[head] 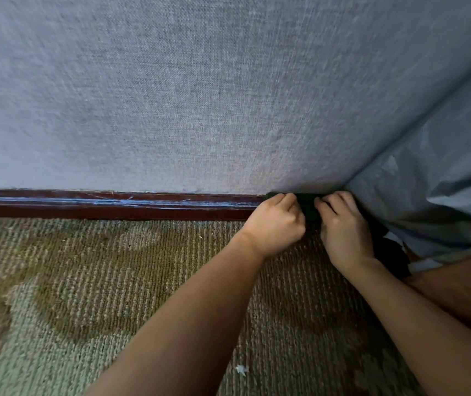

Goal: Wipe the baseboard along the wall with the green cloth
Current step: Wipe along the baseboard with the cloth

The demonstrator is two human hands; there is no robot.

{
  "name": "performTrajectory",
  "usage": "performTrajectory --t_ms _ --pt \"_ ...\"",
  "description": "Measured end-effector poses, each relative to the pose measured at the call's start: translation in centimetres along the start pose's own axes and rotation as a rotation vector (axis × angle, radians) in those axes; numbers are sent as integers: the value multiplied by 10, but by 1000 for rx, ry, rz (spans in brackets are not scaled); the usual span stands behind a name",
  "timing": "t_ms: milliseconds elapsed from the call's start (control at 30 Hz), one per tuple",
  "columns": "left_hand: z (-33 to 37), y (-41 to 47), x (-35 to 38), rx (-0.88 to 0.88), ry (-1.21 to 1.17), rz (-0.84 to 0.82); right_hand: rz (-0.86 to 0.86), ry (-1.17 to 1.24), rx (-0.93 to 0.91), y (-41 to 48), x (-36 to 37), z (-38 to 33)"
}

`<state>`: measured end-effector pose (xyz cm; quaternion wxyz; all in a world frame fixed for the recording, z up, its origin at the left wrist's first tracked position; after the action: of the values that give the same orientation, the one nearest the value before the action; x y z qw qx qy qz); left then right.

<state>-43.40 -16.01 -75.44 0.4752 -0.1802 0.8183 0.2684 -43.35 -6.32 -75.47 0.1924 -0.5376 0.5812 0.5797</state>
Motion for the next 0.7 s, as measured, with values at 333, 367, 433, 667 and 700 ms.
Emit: performTrajectory --t_ms 333,367,433,667,700 --pt "-12 -22 3 41 37 -4 -59 35 -46 -5 15 -18" --pt "-13 -26 4 53 46 -10 -78 38 -38 -8 18 -19" --pt "-12 -30 4 57 55 -18 -97 45 -21 -9 21 -21" --pt "5 -8 3 20 12 -18 -116 -1 -40 -10 7 2" --pt "9 -6 5 20 4 -24 -123 -7 -49 -11 7 4"
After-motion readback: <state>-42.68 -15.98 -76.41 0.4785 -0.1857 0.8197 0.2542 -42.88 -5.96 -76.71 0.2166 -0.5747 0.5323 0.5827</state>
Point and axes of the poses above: each hand's wrist, its own y-axis towards the middle knuckle, its own x-axis out of the palm, z = x × y, the point moved 5 cm from there along y, towards the middle knuckle, and after that the axes turned 15 degrees about y, right-handed, at the moved point
